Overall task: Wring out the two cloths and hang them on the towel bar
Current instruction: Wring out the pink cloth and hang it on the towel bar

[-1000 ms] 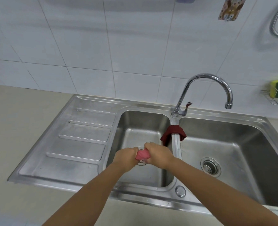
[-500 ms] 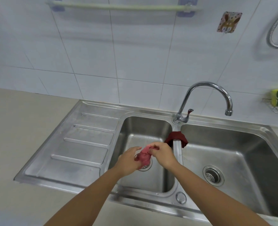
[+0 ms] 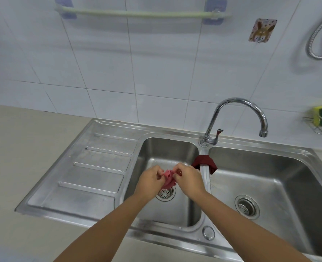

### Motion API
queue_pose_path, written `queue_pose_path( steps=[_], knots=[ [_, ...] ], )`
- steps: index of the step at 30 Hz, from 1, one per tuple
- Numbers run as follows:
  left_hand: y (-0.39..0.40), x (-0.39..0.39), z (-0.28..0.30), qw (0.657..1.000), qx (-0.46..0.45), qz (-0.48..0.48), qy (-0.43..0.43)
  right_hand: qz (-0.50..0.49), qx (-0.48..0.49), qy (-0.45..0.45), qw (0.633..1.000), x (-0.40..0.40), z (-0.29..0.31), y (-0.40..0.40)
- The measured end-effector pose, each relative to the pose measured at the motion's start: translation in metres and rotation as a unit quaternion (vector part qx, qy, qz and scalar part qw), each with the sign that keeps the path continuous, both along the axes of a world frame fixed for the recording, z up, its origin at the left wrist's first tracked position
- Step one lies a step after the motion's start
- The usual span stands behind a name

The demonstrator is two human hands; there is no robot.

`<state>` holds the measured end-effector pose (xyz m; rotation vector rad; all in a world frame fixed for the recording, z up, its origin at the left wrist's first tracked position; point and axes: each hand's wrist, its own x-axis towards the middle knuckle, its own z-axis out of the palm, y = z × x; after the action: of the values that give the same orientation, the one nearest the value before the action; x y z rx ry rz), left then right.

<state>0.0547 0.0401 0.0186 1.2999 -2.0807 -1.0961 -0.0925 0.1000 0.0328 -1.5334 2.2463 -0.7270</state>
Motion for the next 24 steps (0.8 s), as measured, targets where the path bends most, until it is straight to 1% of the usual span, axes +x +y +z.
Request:
queue_pose_path(
  steps=[2,4,6,9,12,15,17,21,22,24],
  knots=[
    [0.001,-0.001,0.002,1.0,0.005,-0.006,-0.003,0.016,-0.006,0.071,0.997,-0.002,-0.002,0.0],
    [0.002,-0.001,0.005,0.999,-0.014,-0.013,-0.026,0.03,-0.007,0.092,0.995,-0.004,-0.003,0.001],
    [0.001,-0.001,0.007,0.999,-0.019,-0.024,-0.031,0.037,-0.011,0.086,0.996,-0.006,-0.004,0.003],
    [0.0,0.001,0.009,0.997,-0.014,-0.054,-0.054,0.035,-0.037,0.051,0.997,-0.01,-0.005,0.007],
    [-0.003,0.005,0.006,0.994,-0.032,-0.078,-0.074,0.036,-0.051,0.013,0.998,-0.016,-0.004,0.009],
    [-0.007,0.008,0.004,0.991,-0.048,-0.059,-0.112,0.019,-0.022,-0.022,0.999,-0.019,0.001,0.009],
    [-0.008,0.009,0.004,0.986,-0.075,-0.044,-0.139,0.023,-0.013,-0.038,0.999,-0.02,0.005,0.007],
    [-0.008,0.011,0.007,0.973,-0.152,-0.04,-0.166,0.059,-0.021,-0.028,0.998,-0.018,0.012,0.004],
    [-0.009,0.011,0.008,0.974,-0.156,-0.048,-0.157,0.07,-0.025,-0.016,0.997,-0.017,0.013,0.003],
    [-0.008,0.012,0.013,0.984,-0.114,-0.065,-0.118,0.089,-0.036,0.006,0.995,-0.016,0.016,0.001]
  ],
)
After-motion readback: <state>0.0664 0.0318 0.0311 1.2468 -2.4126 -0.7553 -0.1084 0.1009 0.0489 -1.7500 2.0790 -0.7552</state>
